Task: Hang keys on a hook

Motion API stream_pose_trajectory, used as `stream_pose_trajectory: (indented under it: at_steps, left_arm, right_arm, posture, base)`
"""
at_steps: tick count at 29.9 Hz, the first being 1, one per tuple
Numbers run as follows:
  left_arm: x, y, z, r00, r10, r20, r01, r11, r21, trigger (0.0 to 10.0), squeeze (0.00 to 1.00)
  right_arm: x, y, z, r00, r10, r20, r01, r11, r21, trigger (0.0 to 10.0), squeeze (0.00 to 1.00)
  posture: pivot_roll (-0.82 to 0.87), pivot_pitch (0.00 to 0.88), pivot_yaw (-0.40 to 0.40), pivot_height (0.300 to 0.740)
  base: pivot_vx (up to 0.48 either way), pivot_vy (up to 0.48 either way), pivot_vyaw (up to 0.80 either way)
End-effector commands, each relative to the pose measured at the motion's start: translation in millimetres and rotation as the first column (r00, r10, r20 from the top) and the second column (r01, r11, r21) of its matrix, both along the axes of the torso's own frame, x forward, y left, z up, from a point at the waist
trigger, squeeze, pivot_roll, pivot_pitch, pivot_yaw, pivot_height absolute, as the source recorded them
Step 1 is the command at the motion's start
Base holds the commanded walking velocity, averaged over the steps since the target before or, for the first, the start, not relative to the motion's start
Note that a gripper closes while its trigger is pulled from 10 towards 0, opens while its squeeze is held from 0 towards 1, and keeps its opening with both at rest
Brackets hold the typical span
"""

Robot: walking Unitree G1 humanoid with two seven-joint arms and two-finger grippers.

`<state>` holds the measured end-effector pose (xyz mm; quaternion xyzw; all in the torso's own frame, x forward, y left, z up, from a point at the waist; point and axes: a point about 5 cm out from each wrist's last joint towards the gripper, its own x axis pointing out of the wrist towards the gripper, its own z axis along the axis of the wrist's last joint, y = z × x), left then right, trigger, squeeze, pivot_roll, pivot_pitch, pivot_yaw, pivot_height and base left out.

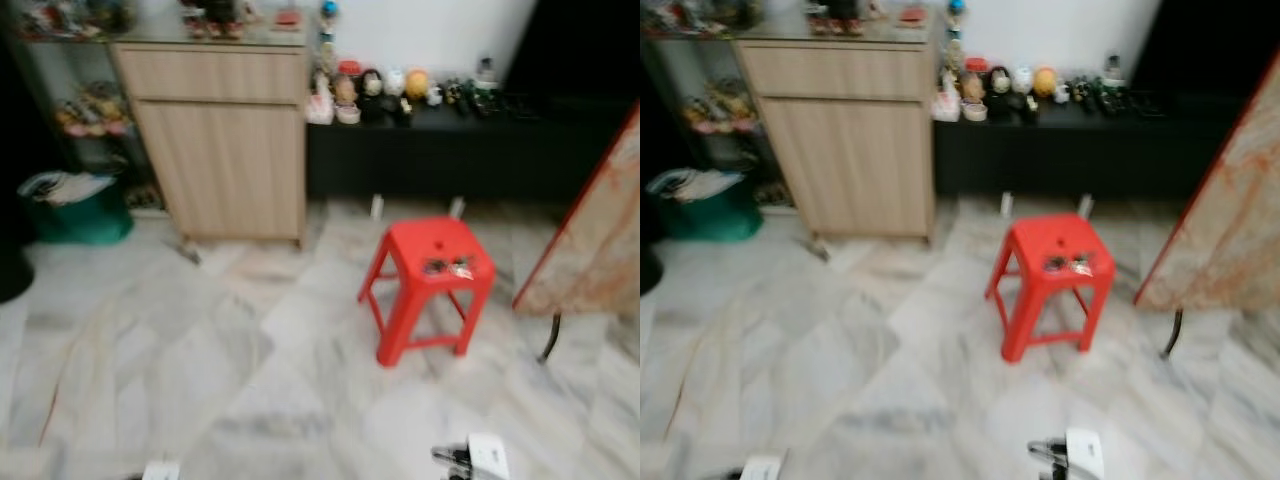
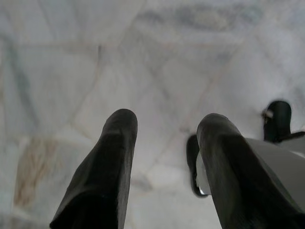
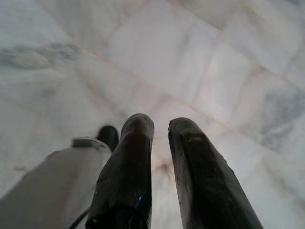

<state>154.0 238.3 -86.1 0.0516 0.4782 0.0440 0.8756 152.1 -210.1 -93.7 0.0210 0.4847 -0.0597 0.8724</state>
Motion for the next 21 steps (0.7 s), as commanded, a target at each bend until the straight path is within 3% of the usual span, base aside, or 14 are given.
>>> stream_pose_trajectory:
  at_steps: [1,21]
  left_arm:
    - [-10.0,4.7,-2.8,0.999,-0.010,-0.035,0.011,1.000,0.019,10.0,0.00]
    - [-9.8,3.7,-2.9,0.999,-0.016,-0.035,0.017,1.000,0.020,10.0,0.00]
  right_arm:
    - [3.7,3.5,1.0,1.000,0.001,0.014,-0.001,1.000,0.011,10.0,0.00]
    - [5.3,3.0,2.1,0.999,0.015,0.032,-0.016,1.000,0.018,10.0,0.00]
  posture:
    - [0.07,0.000,-0.023,0.716]
    - [0.07,0.000,-0.028,0.716]
  base:
    - [0.000,0.000,-0.64]
    - [0.000,-0.170,0.00]
